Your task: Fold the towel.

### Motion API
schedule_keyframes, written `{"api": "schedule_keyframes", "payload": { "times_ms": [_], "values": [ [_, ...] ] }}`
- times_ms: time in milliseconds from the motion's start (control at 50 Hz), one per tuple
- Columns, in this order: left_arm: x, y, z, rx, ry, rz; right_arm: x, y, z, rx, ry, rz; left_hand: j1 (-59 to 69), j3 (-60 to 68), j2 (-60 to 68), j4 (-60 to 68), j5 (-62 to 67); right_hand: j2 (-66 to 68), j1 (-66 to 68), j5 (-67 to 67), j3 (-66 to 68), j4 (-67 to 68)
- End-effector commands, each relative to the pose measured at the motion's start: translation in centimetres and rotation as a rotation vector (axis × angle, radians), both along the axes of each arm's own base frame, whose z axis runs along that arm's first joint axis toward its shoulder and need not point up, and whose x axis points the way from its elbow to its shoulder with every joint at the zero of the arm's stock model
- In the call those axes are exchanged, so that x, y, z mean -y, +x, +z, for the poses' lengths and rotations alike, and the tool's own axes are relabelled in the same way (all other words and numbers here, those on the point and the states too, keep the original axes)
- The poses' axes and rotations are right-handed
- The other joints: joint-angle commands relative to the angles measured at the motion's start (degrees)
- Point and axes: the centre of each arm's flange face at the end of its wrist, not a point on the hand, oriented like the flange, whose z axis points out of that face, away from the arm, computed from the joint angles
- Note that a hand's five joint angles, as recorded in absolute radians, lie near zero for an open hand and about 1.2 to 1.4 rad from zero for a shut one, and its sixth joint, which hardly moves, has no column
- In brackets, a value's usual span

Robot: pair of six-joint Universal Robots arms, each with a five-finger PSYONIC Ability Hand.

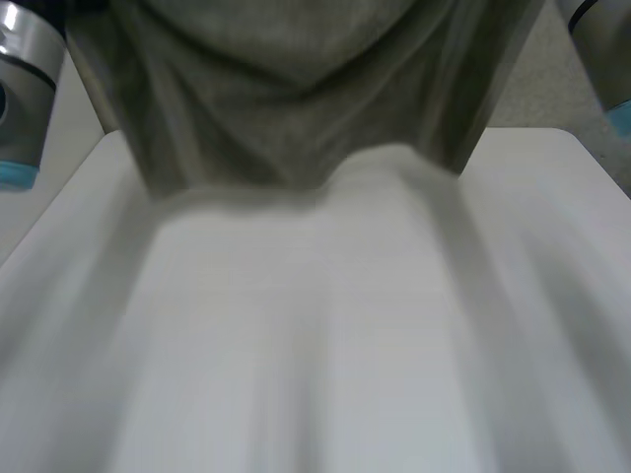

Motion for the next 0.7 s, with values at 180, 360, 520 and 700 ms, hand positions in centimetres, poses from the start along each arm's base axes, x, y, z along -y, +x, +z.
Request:
{"api": "schedule_keyframes", "payload": {
  "times_ms": [180, 360, 520, 700],
  "values": [
    [-3.0, 3.1, -10.9, 0.087, 0.298, -0.038, -1.9, -5.0, -11.0, -0.183, 0.38, 0.082, 5.5, -3.0, 3.4, -3.4, 4.2, 3.3, 4.0, 3.2, -2.5, -4.4],
    [-7.2, 4.7, -16.2, 0.122, 0.487, -0.068, -4.9, -6.8, -17.7, -0.301, 0.56, 0.117, 5.5, -3.0, 3.4, -3.4, 4.2, 3.3, 4.0, 3.2, -2.5, -4.4],
    [-10.7, 5.6, -15.0, 0.126, 0.494, -0.069, -9.8, -8.7, -17.1, -0.345, 0.556, 0.098, 5.5, -3.0, 3.4, -3.4, 4.2, 3.3, 4.0, 3.2, -2.5, -4.4],
    [-13.7, 6.9, -12.0, 0.113, 0.489, -0.023, -12.1, -10.4, -13.6, -0.316, 0.535, 0.076, 5.5, -3.0, 3.4, -3.4, 4.2, 3.3, 4.0, 3.2, -2.5, -4.4]
  ]
}}
